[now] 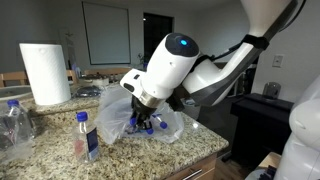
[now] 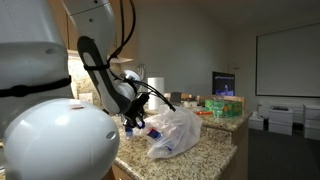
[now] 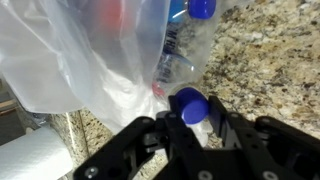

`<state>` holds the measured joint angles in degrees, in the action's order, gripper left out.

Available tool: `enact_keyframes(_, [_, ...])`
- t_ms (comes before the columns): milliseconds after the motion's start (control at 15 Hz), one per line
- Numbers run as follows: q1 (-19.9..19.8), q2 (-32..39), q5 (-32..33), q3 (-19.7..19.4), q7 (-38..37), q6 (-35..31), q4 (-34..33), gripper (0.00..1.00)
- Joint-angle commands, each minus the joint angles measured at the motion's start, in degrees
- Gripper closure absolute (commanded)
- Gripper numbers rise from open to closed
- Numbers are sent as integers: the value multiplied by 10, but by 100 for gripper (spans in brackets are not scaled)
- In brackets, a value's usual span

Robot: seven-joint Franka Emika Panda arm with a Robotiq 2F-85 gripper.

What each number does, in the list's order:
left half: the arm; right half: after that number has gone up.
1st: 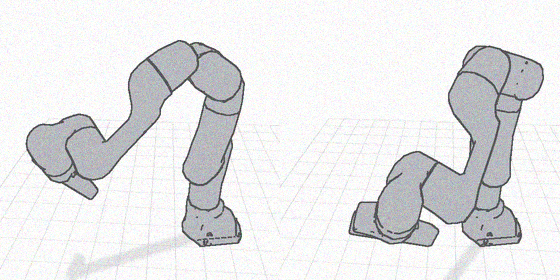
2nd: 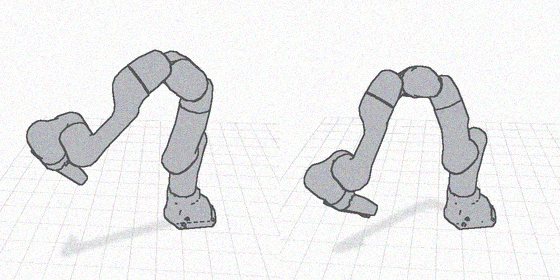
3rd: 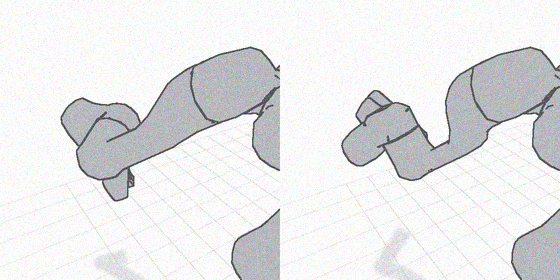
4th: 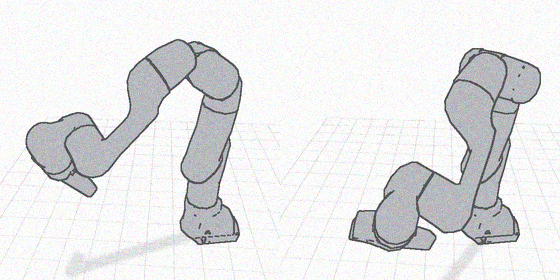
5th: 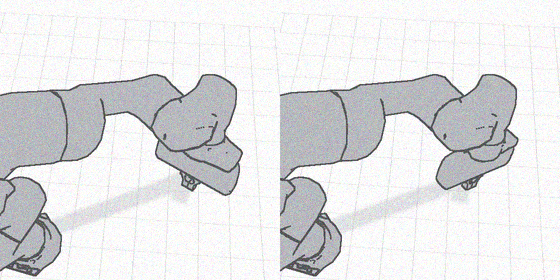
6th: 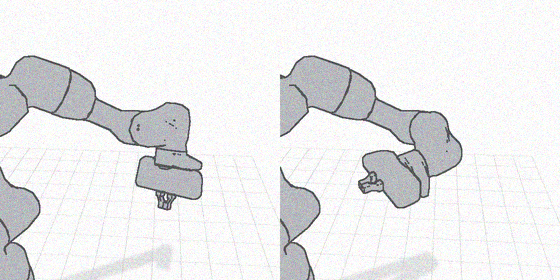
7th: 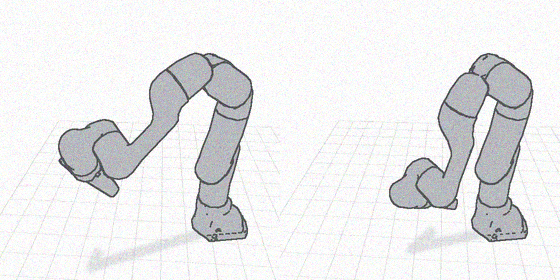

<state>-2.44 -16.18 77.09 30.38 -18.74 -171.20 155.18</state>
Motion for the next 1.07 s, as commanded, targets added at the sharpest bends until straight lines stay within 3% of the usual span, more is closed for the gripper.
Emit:
enact_keyframes(0, [-21,-24,97,25,-109,12,-17,89])
enact_keyframes(400, [-13,-6,253,35,-257,72,-55,89])
enact_keyframes(1000, [-9,40,325,51,-310,166,-52,89])
